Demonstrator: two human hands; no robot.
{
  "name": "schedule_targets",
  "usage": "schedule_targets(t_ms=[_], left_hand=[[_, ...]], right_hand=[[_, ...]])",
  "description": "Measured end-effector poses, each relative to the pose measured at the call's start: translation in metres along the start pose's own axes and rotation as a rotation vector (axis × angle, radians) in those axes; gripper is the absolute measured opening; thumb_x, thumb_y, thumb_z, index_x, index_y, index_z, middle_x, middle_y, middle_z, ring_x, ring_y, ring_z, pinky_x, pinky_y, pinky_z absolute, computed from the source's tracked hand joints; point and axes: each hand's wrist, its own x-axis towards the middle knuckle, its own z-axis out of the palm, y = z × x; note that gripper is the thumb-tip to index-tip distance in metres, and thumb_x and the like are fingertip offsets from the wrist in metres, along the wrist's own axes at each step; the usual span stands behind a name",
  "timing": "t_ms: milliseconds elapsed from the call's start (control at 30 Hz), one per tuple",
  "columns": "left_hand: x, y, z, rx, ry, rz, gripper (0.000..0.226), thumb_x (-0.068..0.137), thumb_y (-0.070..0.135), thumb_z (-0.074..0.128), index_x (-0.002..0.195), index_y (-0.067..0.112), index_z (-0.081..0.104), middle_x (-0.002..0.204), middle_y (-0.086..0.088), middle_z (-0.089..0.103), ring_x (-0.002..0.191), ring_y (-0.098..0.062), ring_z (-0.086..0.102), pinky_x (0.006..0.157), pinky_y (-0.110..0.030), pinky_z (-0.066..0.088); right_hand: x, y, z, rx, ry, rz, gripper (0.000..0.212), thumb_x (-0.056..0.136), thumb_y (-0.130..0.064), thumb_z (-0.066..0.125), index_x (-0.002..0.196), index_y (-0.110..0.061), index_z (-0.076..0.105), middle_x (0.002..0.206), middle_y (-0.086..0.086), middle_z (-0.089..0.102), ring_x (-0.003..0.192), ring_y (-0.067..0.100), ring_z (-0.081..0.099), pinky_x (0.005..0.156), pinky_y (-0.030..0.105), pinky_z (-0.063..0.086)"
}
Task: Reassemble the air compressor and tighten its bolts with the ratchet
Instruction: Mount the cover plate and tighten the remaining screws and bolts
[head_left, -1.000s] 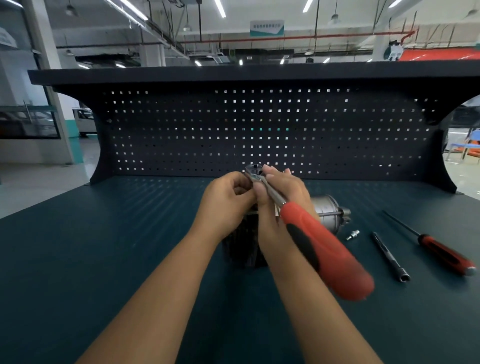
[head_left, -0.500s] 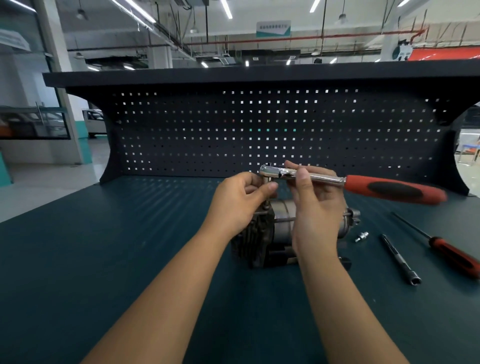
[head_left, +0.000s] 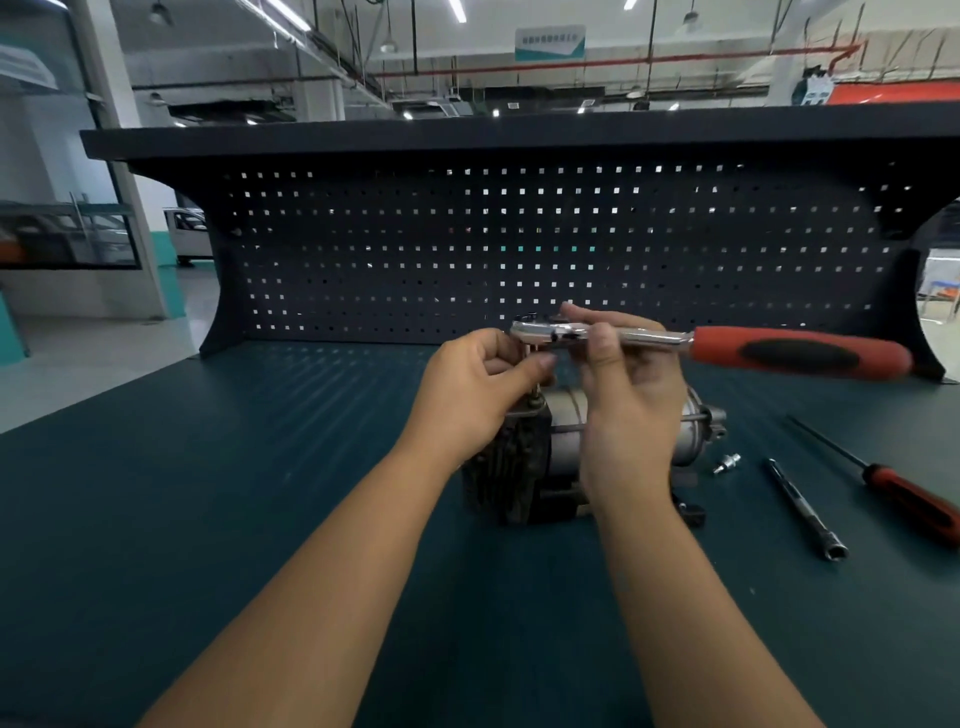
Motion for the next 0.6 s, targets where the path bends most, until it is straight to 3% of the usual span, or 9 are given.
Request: schedule_targets(t_ms=[100,167,233,300,367,400,467,500,600], left_hand=[[-0.003,0.003,-0.004,0.032,-0.007,0.053,0.023,0.083,0.032,0.07,0.08,0.01,0.065,0.077,-0.009,0.073,0.081,-0.034,0.067,0.075,-0.048,0.055],[-0.002,0.004,-0.001,0.065,-0.021,0.034,0.02,0.084,0.034,0.069,0.079,0.015,0.064,0.077,-0.004,0.074,0.079,-0.028,0.069,0.076,-0.043,0.054],[-0.002,0.004,-0.002,0.088,-0.019,0.045,0.019,0.085,0.036,0.067,0.082,0.018,0.064,0.079,0.001,0.074,0.08,-0.022,0.07,0.078,-0.043,0.056],[-0.001,0.004,-0.002,0.093,-0.014,0.035,0.021,0.084,0.038,0.066,0.088,0.018,0.066,0.079,0.003,0.074,0.079,-0.016,0.07,0.078,-0.041,0.056],[0.0,0.004,-0.001,0.099,0.008,0.023,0.021,0.082,0.039,0.068,0.088,0.019,0.067,0.075,0.004,0.073,0.074,-0.011,0.069,0.072,-0.034,0.058],[0.0,0.004,-0.001,0.079,0.011,0.018,0.019,0.082,0.037,0.069,0.086,0.018,0.067,0.074,0.003,0.073,0.073,-0.011,0.069,0.07,-0.032,0.058],[-0.001,0.003,-0.001,0.028,0.007,0.002,0.016,0.083,0.031,0.069,0.08,0.016,0.066,0.073,-0.003,0.072,0.074,-0.018,0.07,0.07,-0.035,0.059],[-0.001,0.002,-0.001,0.014,0.006,0.0,0.016,0.083,0.029,0.069,0.078,0.014,0.066,0.071,-0.005,0.071,0.074,-0.022,0.07,0.071,-0.037,0.059],[0.0,0.002,-0.003,-0.02,-0.008,0.013,0.016,0.085,0.024,0.068,0.082,0.009,0.067,0.065,0.003,0.071,0.064,-0.011,0.068,0.061,-0.026,0.055]], right_hand=[[0.01,-0.004,-0.004,0.406,-0.042,0.334,0.016,0.099,-0.011,0.044,0.101,-0.004,0.058,0.102,0.01,0.071,0.095,0.023,0.068,0.086,0.035,0.056],[0.012,-0.004,-0.009,0.464,-0.048,0.39,0.019,0.099,-0.012,0.043,0.109,-0.001,0.054,0.105,0.013,0.069,0.097,0.025,0.068,0.086,0.035,0.056],[0.008,-0.002,-0.007,0.361,-0.045,0.258,0.013,0.096,-0.012,0.049,0.101,-0.008,0.06,0.105,0.01,0.071,0.104,0.028,0.065,0.093,0.039,0.053],[-0.001,-0.003,-0.002,0.102,-0.021,-0.041,0.017,0.095,-0.008,0.055,0.092,-0.022,0.066,0.101,0.002,0.071,0.104,0.019,0.065,0.092,0.032,0.052],[-0.007,0.0,0.0,-0.172,-0.037,-0.303,0.015,0.092,-0.011,0.059,0.095,-0.025,0.063,0.102,-0.004,0.069,0.101,0.008,0.064,0.088,0.021,0.05],[-0.01,0.001,0.0,-0.288,-0.066,-0.377,0.01,0.092,-0.016,0.059,0.098,-0.022,0.061,0.106,-0.003,0.067,0.102,0.01,0.064,0.089,0.025,0.05],[-0.014,0.005,-0.001,-0.472,-0.106,-0.448,0.018,0.089,-0.025,0.057,0.103,-0.014,0.062,0.112,-0.001,0.064,0.107,0.024,0.063,0.092,0.043,0.051],[-0.014,0.006,0.0,-0.479,-0.109,-0.447,0.02,0.089,-0.026,0.057,0.103,-0.013,0.063,0.112,-0.003,0.064,0.107,0.026,0.063,0.092,0.045,0.051],[-0.012,-0.001,0.004,-0.25,-0.07,-0.305,0.011,0.09,-0.017,0.061,0.097,-0.024,0.063,0.104,-0.009,0.069,0.101,0.008,0.065,0.089,0.024,0.051]])
